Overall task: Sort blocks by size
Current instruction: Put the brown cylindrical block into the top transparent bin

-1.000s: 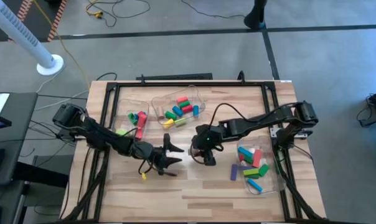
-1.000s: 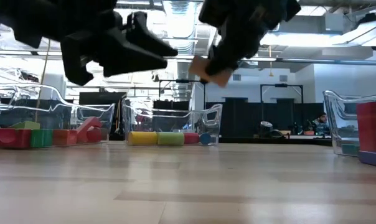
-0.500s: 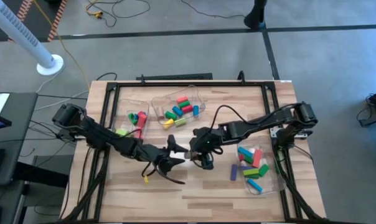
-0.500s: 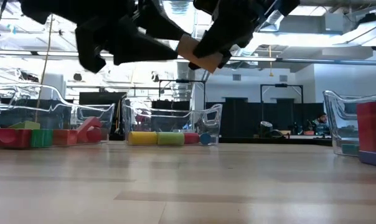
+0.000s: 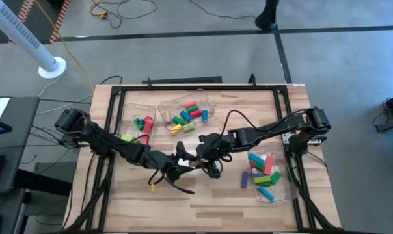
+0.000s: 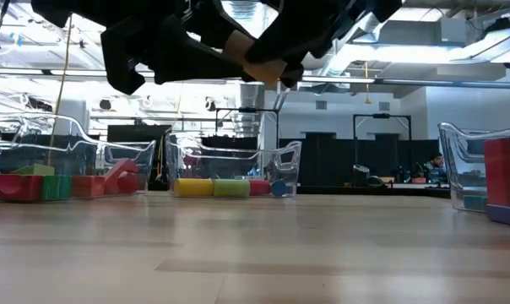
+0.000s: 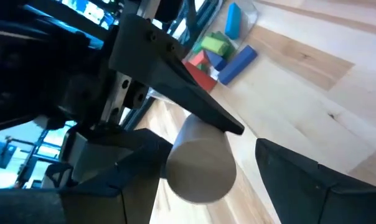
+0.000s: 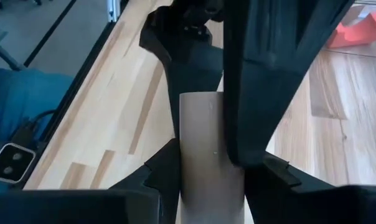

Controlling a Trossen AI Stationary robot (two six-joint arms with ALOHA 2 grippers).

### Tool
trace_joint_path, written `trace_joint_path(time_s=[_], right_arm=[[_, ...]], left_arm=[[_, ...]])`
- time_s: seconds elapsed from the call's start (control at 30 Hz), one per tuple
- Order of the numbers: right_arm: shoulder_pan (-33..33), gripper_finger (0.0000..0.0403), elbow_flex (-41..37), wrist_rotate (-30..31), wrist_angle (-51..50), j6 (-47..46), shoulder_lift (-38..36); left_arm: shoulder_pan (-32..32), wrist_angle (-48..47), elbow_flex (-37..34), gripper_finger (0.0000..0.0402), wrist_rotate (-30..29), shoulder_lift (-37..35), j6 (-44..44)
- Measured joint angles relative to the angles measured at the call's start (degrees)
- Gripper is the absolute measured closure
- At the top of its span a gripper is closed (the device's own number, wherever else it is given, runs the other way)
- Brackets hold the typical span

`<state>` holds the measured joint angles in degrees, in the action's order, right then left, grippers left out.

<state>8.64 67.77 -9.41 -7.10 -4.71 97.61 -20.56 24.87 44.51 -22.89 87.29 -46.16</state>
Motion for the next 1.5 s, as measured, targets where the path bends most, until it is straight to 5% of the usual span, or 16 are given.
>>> trace_joint_path(time_s=[0.6,0.97,1.17,1.5], right_arm=[[0.04,0.0234,0.01,-1.14,1.90,-1.05,2.07],[0.02,0.0230,0.02,-1.05,1.37,-0.89,2.07],[0.02,0.0191,0.02,-0.32,0.01,0.22,2.04],[-0.02,0.0148,0.00,8.34,-9.19,0.87,-2.42]], left_arm=[[0.00,-1.30,0.00,0.0262,2.55,0.07,-0.12],[0.02,-1.41,0.00,0.0268,3.10,0.07,0.34],[0.02,-1.56,0.00,0.0269,3.10,0.07,1.04],[0.02,-4.33,0.00,0.0270,-1.83,-0.26,0.92]])
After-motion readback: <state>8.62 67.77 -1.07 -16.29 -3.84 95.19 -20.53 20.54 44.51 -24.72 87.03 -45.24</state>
